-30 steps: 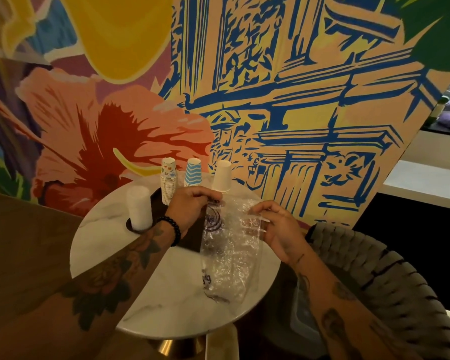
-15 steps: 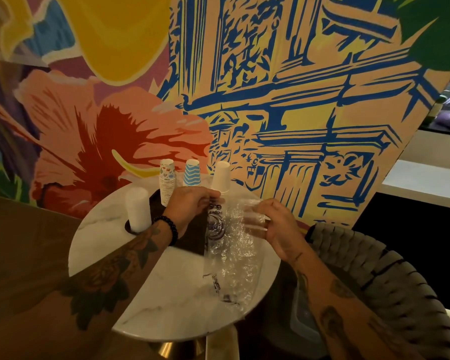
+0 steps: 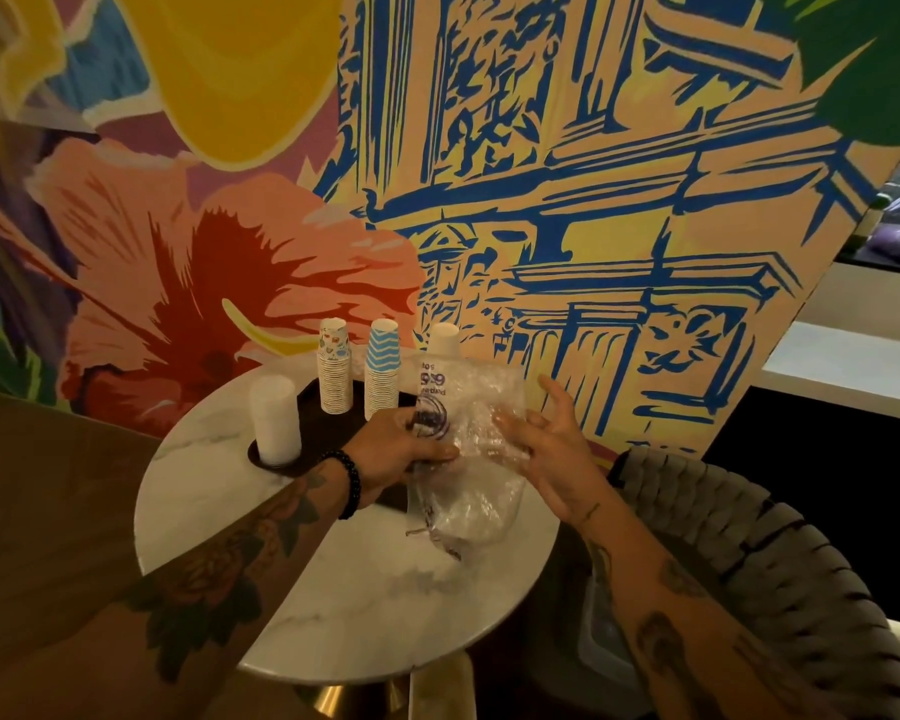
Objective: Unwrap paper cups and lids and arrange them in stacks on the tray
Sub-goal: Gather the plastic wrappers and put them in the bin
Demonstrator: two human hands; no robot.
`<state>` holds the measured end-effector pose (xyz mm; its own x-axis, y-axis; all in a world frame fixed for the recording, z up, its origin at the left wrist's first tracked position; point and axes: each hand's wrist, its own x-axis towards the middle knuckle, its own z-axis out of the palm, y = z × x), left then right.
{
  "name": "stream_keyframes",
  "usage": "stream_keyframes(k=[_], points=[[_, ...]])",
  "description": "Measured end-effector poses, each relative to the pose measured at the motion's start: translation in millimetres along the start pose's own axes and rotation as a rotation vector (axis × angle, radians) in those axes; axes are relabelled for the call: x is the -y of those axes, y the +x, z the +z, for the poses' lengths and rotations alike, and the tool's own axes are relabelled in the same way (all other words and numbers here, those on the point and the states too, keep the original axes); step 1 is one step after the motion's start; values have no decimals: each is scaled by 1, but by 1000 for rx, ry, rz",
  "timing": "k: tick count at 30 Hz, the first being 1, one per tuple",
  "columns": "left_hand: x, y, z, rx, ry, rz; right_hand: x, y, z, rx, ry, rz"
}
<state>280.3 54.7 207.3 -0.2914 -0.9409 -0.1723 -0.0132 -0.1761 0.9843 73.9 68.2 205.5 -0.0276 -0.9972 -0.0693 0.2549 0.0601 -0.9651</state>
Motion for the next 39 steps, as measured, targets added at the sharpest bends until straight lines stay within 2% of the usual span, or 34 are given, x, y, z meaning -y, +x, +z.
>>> stream_keyframes(k=[3,6,14,20,31,39], points=[[-5,1,-3,-23,-47,4,-7,-7,1,93,-162,88],[-8,0,-5,-21,-65,3,-13,-11,1,114,-209,111],[-3,-11,3,119,-21,-18,-7,-8,0,21,-111,48],[1,-7,1,83,-16,-5,-9,-15,-3,86,-106,98],[1,-6,2,82,-307,-78,-5,-18,-5,46,14,85],[1,-8,4,100,-311,-127,-12,-19,-5,66,17,112]])
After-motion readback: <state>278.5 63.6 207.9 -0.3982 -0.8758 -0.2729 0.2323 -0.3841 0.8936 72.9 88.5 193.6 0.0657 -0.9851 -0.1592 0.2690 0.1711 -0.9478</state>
